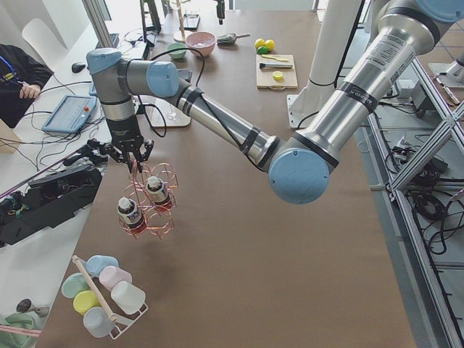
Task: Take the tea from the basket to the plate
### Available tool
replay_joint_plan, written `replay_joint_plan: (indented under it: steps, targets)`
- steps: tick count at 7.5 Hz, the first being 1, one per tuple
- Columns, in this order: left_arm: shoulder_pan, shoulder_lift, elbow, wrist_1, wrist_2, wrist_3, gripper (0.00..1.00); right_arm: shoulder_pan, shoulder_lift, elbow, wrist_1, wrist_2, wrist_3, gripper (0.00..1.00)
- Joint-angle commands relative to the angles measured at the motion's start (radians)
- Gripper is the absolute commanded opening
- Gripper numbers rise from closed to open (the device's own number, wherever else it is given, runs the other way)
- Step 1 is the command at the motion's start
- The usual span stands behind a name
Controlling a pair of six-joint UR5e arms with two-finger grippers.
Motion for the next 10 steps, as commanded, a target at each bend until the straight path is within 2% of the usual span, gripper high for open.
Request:
replay_joint_plan:
  steps: [1, 2, 3, 4, 6, 8, 10]
  targets:
    - [0.000, -0.079, 0.153, -0.072, 0.000, -0.012, 0.00, 0.050, -0.234, 0.020, -0.010, -0.150, -0.283, 1.00]
    - [0.008, -0.099, 0.182, -0.086, 0.000, -0.013, 0.00, 0.106, -0.263, 0.002, -0.016, -0.173, -0.381, 1.00]
    - [0.029, -0.100, 0.185, -0.095, 0.000, -0.053, 0.00, 0.240, -0.291, -0.077, -0.009, -0.158, -0.457, 1.00]
    - [0.049, -0.097, 0.188, -0.133, 0.005, -0.075, 0.00, 0.290, -0.296, -0.128, -0.016, -0.136, -0.647, 1.00]
    - [0.072, -0.107, 0.196, -0.140, 0.023, -0.119, 0.00, 0.310, -0.299, -0.118, -0.122, -0.131, -0.684, 1.00]
    - [0.078, -0.147, 0.251, -0.161, 0.025, -0.147, 0.00, 0.340, -0.290, -0.133, -0.116, -0.098, -0.685, 1.00]
    - [0.090, -0.147, 0.251, -0.166, 0.025, -0.148, 0.00, 0.343, -0.287, -0.136, -0.116, -0.096, -0.681, 1.00]
